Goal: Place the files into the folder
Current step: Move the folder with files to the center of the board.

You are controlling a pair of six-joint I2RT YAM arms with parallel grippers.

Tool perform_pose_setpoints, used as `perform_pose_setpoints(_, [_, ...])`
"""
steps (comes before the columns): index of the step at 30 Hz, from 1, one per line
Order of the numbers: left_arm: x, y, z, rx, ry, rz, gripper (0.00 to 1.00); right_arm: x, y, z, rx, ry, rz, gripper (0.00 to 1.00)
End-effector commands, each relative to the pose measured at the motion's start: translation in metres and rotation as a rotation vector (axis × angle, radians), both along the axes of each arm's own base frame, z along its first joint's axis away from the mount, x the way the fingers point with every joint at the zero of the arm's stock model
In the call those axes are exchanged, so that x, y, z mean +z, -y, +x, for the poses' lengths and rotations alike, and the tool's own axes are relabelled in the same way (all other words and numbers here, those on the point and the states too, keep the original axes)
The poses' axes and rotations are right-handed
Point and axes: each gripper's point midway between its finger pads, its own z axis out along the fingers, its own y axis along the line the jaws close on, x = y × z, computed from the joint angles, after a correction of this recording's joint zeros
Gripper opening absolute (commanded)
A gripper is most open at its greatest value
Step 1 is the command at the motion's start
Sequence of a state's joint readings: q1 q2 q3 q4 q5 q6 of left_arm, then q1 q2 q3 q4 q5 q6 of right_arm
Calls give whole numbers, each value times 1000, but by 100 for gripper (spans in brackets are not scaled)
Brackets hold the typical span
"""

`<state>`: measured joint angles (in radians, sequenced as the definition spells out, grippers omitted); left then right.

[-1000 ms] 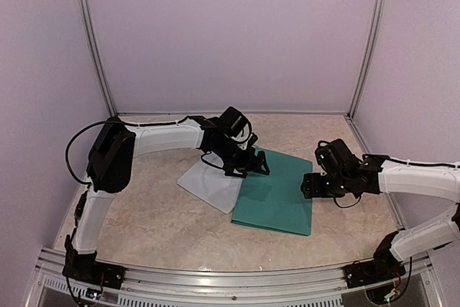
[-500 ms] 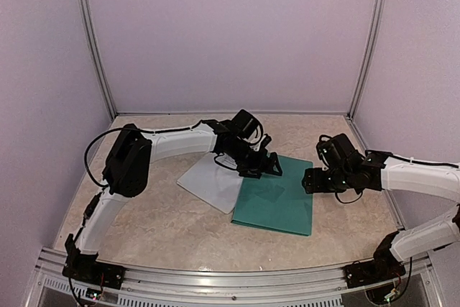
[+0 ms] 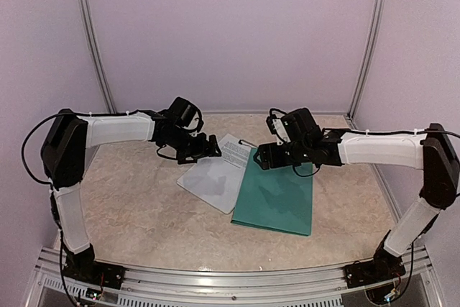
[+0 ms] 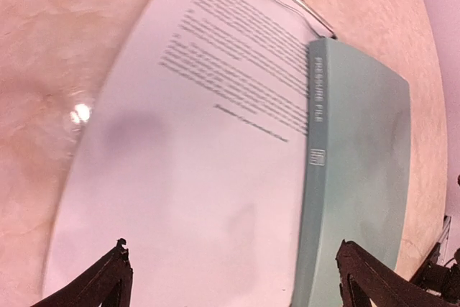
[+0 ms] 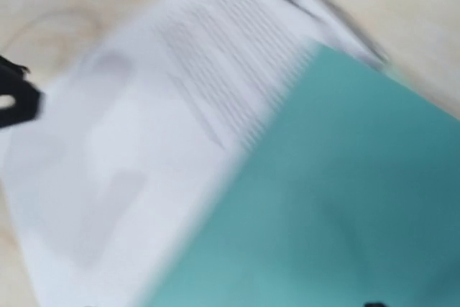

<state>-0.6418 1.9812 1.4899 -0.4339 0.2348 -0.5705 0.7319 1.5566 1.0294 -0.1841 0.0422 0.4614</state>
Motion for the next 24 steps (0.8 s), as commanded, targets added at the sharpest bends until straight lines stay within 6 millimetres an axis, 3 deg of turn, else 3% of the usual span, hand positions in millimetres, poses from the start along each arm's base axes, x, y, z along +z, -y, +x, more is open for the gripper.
perform_pose_setpoints(1, [6,-52,5,184,41,81,97,-11,-65,15,121,20,8,78])
perform_pose_setpoints(3, [3,-79,2,261,41,125,98,-20,-88,22,142,13,3,78])
perform_pose_setpoints(6, [15,-115,-3,373,109,215,99,-32,-121,30,188,-10,14,78])
perform_pose_setpoints(11, [36,-146,-14,450,175,266,99,-62,-160,36,234,-88,27,78])
perform_pose_setpoints(14, [39,-150,-19,449,180,275,99,-84,-160,44,176,-135,-11,77])
perform_pose_setpoints(18, [34,-151,-21,452,174,310,99,-99,-147,51,98,-166,-44,79])
perform_pose_setpoints(24, [33,-150,-23,461,193,388,99,-110,-113,59,-7,-179,-114,80])
